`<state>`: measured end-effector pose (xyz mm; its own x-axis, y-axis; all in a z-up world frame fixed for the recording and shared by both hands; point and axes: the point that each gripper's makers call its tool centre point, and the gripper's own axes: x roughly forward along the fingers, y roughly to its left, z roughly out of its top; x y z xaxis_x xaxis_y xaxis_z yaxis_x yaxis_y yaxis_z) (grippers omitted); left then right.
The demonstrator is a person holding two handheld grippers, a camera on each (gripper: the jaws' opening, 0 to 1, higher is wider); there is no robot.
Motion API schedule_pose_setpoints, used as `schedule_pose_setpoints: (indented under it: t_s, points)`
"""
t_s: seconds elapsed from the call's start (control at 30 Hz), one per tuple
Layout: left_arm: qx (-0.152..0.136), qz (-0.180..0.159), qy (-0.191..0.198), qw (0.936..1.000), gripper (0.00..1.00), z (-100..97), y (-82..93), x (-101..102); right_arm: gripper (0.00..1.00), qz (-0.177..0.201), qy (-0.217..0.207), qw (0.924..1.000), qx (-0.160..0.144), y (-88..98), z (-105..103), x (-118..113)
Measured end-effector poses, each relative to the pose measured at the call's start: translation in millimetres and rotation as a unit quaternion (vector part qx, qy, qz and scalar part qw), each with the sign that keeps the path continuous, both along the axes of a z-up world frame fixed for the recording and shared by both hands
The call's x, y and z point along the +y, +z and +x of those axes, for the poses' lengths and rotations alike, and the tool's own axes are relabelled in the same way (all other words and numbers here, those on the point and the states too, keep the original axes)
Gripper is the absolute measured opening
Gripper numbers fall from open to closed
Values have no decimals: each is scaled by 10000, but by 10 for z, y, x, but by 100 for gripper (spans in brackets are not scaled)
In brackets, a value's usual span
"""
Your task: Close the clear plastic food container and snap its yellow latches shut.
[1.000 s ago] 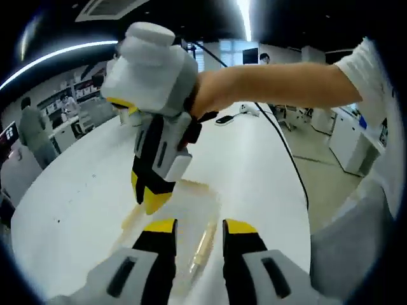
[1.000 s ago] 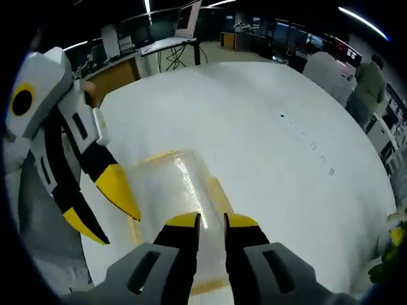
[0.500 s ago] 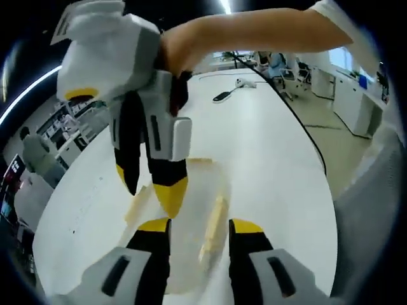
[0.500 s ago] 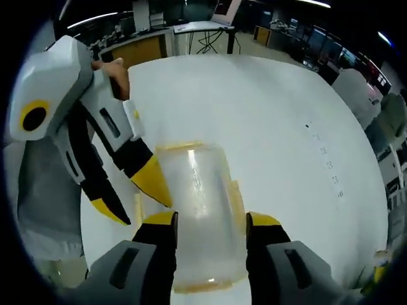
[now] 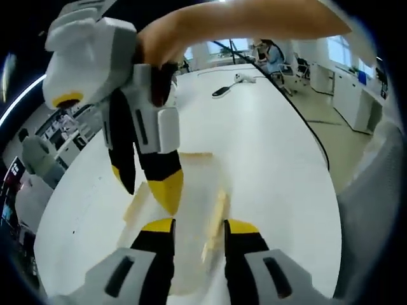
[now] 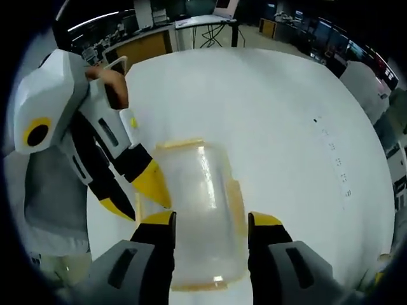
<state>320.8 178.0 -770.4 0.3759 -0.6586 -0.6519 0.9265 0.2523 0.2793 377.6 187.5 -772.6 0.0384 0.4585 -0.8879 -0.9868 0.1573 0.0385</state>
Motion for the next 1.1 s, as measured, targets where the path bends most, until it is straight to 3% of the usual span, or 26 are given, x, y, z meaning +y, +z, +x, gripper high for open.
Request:
schedule_pose_setpoints:
  t_s: [0.4,0.57,0.7,0.87,1.1]
  points:
    - [10,14,-12,10000,25,0,-8,-6,40,-288,162,9994,46,-15,-12,21]
    - [-174,163,-147,9996,25,-18,-25,-6,41,-386,204,9990,79,-22,-12,20]
    - [-75,168,-127,9997,25,-6,-17,-1,40,-497,149,9986,83,-22,-27,20]
    - [-171,410,-194,9988,24,-13,-27,-5,40,-629,164,9978,108,-20,-48,11]
    - [-172,429,-139,9988,24,-1,-30,9,40,-719,175,9972,108,-20,-70,15]
